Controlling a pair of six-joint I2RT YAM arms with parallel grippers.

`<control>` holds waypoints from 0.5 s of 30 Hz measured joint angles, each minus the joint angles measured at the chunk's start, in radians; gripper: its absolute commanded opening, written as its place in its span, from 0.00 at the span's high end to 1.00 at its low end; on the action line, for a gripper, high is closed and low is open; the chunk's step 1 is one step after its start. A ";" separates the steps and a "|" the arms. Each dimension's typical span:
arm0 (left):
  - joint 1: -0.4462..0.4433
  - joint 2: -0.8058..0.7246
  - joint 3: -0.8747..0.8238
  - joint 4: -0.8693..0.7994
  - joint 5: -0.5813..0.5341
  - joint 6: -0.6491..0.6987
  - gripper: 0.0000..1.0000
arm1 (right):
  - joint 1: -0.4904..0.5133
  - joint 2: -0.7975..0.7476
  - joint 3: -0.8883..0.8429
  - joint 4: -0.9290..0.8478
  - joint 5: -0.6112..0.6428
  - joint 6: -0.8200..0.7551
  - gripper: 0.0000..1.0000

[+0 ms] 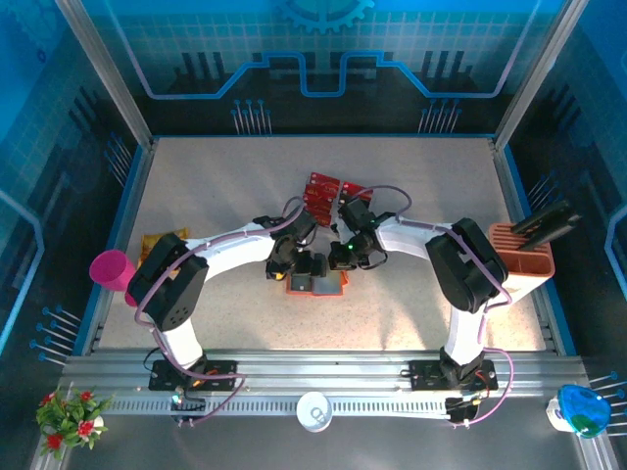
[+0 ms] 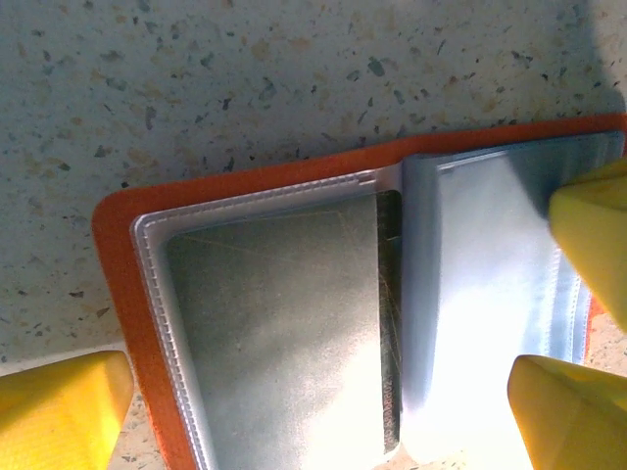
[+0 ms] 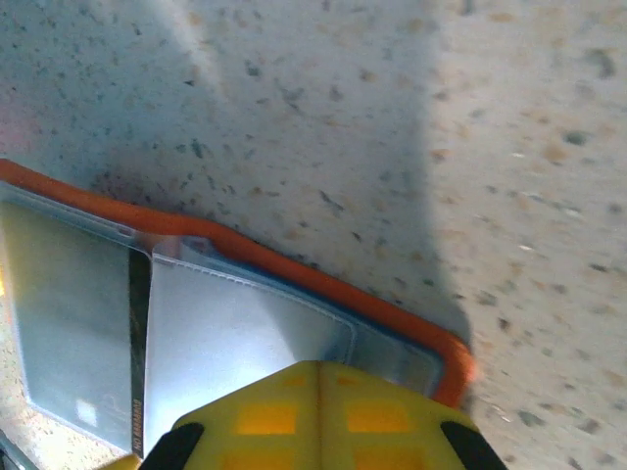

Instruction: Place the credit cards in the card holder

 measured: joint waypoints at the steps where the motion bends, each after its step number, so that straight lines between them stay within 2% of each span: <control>1: 0.000 0.000 0.000 0.001 -0.001 0.003 0.01 | 0.006 0.005 0.005 0.002 -0.002 0.000 0.96; 15: -0.001 0.018 -0.036 0.011 -0.030 0.014 0.01 | 0.023 0.012 0.010 0.016 -0.014 0.023 0.96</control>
